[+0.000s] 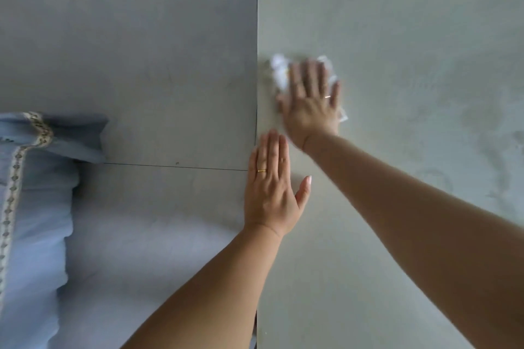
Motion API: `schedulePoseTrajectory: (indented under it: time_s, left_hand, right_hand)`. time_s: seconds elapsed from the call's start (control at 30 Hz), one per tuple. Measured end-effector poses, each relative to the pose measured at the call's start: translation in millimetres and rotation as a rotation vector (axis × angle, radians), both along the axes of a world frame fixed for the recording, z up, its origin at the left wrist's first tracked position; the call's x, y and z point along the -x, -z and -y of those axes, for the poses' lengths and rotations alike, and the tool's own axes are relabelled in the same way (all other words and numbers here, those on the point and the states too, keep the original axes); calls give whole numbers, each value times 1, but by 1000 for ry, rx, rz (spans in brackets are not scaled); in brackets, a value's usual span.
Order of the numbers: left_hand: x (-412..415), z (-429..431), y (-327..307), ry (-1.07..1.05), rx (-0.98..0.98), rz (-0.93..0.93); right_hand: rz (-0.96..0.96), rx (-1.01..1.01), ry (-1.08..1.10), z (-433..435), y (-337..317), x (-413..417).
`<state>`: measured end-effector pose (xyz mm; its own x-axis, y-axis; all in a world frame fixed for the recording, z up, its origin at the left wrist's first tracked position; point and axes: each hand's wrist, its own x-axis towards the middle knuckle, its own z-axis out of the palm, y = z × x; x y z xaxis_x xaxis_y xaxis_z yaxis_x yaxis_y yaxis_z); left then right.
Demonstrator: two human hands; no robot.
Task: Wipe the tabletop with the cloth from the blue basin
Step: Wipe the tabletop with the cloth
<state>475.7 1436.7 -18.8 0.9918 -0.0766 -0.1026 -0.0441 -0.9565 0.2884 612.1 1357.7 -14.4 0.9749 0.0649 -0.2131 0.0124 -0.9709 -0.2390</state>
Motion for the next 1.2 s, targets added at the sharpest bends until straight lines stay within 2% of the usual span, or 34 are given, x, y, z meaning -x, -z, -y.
schedulePoseTrajectory:
  time_s: [0.07,0.1,0.13,0.2,0.3,0.37,0.4,0.47,0.53,0.6,0.67,0.77,0.8,0.83,0.87,0.93,1.0,1.07,1.1,1.2]
  left_hand:
    - [0,1,0,-3,-14,1]
    - [0,1,0,-5,-19,0]
    - [1,1,1,-5,-20,4]
    - [0,1,3,-7,-25,20]
    - [1,1,3,-11,-23,16]
    - [-1,2,3,-20,-31,16]
    - [0,2,2,-23,-29,6]
    - [0,3,0,-23,-24,3]
    - [0,3,0,-25,-41,0]
    - [0,2,1,-20,-45,1]
    - [-1,2,2,-15,-46,7]
    - [-1,2,3,-22,-59,18]
    - [-1,2,3,-21,-67,16]
    - [0,3,3,-20,-74,7]
    - [0,3,4,-23,-81,-1]
    - [0,3,3,-27,-96,-19]
    - [-2,4,0,-19,-108,-38]
    - [-2,3,-2,-10,-118,-35]
    - [-2,2,-3,-6,-112,-32]
    - [-14,4,-9,-25,-54,18]
  right_hand:
    - [-6,-5,-389,-4,-3,11]
    - [2,7,-515,8,-5,1]
    - [18,30,-549,25,-4,-13]
    - [21,55,-342,62,-3,-47]
    - [-33,22,207,77,-6,-76]
    - [-23,33,264,38,-6,-65]
    - [-15,9,164,15,-6,-52]
    - [14,-14,-213,-18,-4,-21]
    - [7,11,-562,-13,-7,-16]
    - [30,33,-682,16,-6,-44]
    - [42,37,-499,49,-3,-79]
    - [-3,10,57,56,-3,-105]
    - [-10,13,159,39,-3,-100]
    - [-14,7,169,20,-2,-90]
    - [-9,-15,78,2,-1,-76]
    - [3,-20,-304,-18,-1,-46]
    - [3,34,-666,-2,-6,-50]
    - [16,89,-788,30,-8,-81]
    - [14,93,-712,49,-8,-97]
    - [-10,53,-146,86,-6,-133]
